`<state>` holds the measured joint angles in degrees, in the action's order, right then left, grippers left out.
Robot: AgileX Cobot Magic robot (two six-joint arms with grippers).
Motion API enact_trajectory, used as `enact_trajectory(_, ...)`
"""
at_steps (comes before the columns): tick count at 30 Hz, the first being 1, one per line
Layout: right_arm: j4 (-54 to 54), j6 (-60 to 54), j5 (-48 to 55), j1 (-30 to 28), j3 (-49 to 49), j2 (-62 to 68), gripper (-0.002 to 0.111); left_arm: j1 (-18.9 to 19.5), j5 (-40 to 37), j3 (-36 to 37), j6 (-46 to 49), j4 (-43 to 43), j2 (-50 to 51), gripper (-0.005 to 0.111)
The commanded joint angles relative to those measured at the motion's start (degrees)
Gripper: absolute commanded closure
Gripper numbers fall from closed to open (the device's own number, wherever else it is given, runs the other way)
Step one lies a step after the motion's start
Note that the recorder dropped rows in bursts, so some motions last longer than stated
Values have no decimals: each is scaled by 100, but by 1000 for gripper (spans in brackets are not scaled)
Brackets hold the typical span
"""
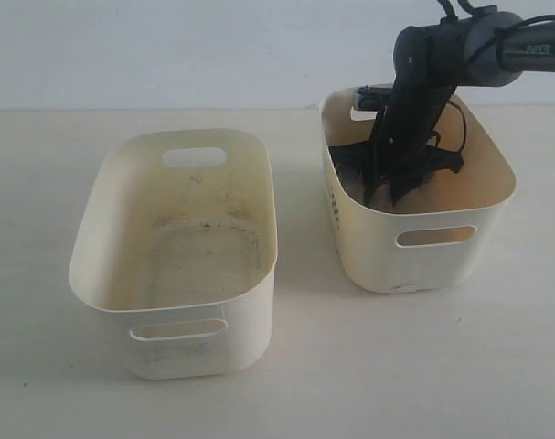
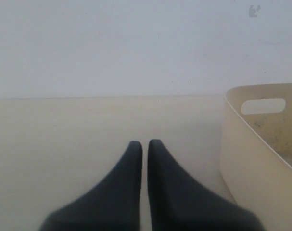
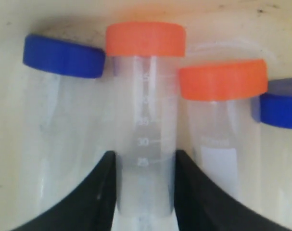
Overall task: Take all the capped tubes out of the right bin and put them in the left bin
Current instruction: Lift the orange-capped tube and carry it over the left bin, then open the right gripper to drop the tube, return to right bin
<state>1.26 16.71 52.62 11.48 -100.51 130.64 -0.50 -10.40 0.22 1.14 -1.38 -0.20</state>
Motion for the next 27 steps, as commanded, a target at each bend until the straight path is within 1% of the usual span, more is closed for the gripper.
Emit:
enact_trajectory(1, -203, 194, 166, -30, -12, -573, 108, -6, 55, -22, -23, -13, 20, 103)
enact_trajectory(4, -329, 142, 325, -30, -12, -1119, 108, -6, 55, -22, -23, -13, 20, 103)
enact_trajectory(6, -329, -110, 564, -30, -12, -1520, 108, -6, 55, -22, -23, -13, 20, 103)
enact_trajectory(10, -329, -167, 960, 4, -12, -2227, 108, -6, 55, -22, -23, -13, 20, 103)
enact_trajectory(12, -235, -22, 1099, 111, -12, -2477, 108, -6, 55, -22, -23, -13, 20, 103)
enact_trajectory(14, 388, 152, 1099, 364, -12, -2686, 108, -6, 55, -22, -23, -13, 20, 103)
enact_trajectory(16, 911, -117, 1087, 662, -12, -2729, 108, -6, 55, -22, -23, -13, 20, 103)
enact_trajectory(17, 1078, -288, 1087, 903, -12, -2729, 108, -6, 55, -22, -23, -13, 20, 103)
enact_trajectory(19, 1018, -348, 1040, 1613, -12, -2716, 108, -6, 55, -22, -23, -13, 20, 103)
enact_trajectory(20, 1029, -348, 1040, 1779, -12, -2707, 108, -6, 55, -22, -23, -13, 20, 103)
enact_trajectory(21, 1039, -312, 1076, 2077, -12, -2605, 108, -6, 55, -22, -23, -13, 20, 103)
enact_trajectory(22, 1039, -259, 1127, 2209, -12, -2532, 108, -6, 55, -22, -23, -13, 20, 103)
enact_trajectory(24, 970, -152, 1118, 2480, -12, -2301, 97, -6, 55, -22, -23, -13, 20, 103)
enact_trajectory(25, 975, -61, 1093, 2579, -12, -2130, 80, -6, 55, -22, -23, -13, 20, 103)
enact_trajectory(26, 1016, -60, 1082, 2620, -12, -1970, 57, -6, 55, -22, -23, -13, 20, 103)
enact_trajectory(27, 1004, -86, 1082, 2620, -12, -1912, 47, -6, 55, -22, -23, -13, 20, 103)
